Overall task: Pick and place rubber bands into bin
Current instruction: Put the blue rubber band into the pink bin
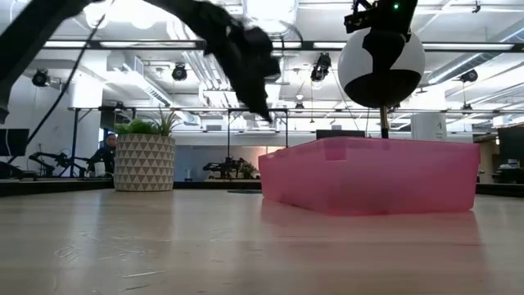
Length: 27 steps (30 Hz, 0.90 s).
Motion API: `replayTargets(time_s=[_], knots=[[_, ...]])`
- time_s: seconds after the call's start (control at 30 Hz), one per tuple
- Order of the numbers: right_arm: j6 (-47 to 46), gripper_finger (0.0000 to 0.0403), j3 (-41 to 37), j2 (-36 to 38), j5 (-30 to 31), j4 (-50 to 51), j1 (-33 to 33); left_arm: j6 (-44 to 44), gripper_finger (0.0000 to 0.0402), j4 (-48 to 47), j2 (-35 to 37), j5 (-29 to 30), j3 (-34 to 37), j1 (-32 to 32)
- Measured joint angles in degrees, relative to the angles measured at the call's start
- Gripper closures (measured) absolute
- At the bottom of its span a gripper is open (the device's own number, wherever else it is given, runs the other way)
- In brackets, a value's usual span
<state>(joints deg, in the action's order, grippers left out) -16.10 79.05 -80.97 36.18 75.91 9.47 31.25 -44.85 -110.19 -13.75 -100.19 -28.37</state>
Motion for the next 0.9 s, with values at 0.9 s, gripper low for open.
replayTargets(time_s=[0.9], knots=[[1.31, 0.0209, 0.00, 0.00, -0.07, 0.23, 0.04, 12.61, 0.0254, 6.57, -10.93, 9.25, 8.29, -5.83]])
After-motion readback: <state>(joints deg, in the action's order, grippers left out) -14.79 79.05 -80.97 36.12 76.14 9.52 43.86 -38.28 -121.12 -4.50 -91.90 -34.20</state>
